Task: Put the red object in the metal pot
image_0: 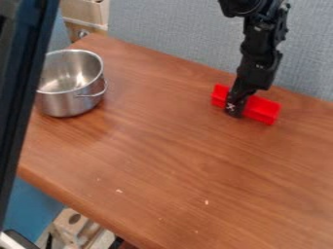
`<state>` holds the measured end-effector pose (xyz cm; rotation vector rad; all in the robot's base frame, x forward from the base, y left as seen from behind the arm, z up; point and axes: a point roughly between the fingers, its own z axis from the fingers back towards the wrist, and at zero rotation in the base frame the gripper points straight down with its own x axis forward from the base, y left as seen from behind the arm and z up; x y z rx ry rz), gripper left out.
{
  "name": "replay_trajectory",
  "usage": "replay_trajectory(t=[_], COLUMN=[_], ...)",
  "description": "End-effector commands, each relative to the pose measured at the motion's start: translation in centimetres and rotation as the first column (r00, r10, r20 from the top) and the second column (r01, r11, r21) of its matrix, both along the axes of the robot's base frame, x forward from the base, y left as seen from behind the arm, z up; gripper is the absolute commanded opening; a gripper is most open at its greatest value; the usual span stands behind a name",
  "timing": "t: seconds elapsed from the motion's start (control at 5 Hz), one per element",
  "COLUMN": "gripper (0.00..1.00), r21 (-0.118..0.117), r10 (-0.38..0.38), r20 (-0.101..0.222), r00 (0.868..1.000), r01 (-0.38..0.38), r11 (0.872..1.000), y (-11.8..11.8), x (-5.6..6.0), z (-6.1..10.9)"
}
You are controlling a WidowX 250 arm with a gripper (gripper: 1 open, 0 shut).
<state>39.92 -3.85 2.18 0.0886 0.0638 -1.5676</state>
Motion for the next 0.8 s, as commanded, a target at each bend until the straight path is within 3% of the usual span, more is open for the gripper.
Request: replay_trajectory(t=[0.0,0.6], gripper=[0.00,0.00], r21=[-0.004,-0.009], r10=[0.011,0.022], r20=[0.010,-0.003], r00=[1.000,1.000], r01=[-0.011,-0.022], r11=[1.000,1.000], y=[0.9,1.4], x=[-0.3,-1.1], z=[1.6,3.3])
